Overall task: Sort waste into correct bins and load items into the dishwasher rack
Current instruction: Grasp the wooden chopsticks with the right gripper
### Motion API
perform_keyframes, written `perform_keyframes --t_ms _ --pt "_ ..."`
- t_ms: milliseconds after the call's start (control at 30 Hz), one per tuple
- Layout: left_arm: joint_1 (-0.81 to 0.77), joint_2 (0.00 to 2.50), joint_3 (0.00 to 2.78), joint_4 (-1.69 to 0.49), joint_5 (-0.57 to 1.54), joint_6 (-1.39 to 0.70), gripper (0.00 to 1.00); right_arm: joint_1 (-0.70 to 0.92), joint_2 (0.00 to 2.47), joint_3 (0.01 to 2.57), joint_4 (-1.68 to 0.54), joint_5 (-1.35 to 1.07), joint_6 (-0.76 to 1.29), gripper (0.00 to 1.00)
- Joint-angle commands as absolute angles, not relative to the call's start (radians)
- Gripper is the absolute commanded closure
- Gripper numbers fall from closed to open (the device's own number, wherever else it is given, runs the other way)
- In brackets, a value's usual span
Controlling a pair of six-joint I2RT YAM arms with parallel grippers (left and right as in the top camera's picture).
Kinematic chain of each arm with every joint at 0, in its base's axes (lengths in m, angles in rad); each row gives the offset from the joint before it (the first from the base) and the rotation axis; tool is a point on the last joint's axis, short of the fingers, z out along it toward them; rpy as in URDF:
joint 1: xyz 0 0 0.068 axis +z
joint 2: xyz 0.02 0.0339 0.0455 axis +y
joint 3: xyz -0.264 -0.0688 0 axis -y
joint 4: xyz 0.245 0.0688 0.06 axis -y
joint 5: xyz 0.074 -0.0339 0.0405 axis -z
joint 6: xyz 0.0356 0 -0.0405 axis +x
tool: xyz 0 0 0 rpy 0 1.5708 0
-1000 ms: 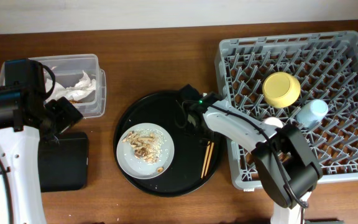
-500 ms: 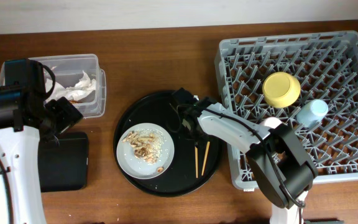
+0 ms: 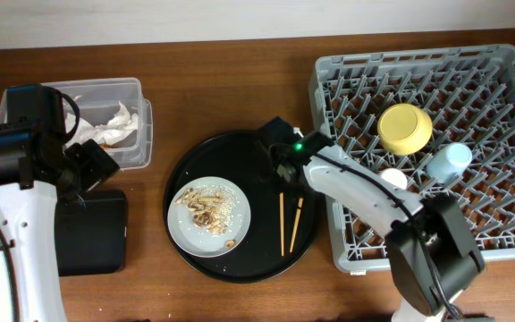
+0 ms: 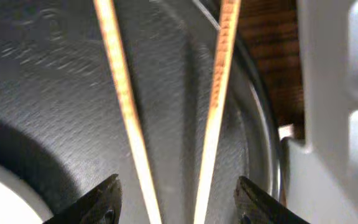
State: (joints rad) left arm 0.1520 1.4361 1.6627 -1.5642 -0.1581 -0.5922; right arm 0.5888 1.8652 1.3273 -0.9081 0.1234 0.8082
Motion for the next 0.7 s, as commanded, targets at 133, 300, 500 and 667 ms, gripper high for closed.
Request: perform_keyframes --t_ms 133,300,500,667 --pt "0.155 1.432 1.670 -1.565 -0.170 -0.603 0.01 0.575 1.983 1.312 -0.877 0.147 0.828 0.56" --pt "0.155 1.432 1.670 -1.565 -0.170 -0.603 0.01 0.574 1.989 1.308 -0.875 0.158 0.830 0.64" --pt "0.155 1.432 1.670 -1.565 -0.170 -0.603 0.01 0.574 1.989 1.279 -0.865 0.171 0.870 0.72" --pt "0.156 1.432 1.670 -1.565 -0.170 -0.602 0.01 0.575 1.989 1.279 -0.849 0.170 0.870 0.86"
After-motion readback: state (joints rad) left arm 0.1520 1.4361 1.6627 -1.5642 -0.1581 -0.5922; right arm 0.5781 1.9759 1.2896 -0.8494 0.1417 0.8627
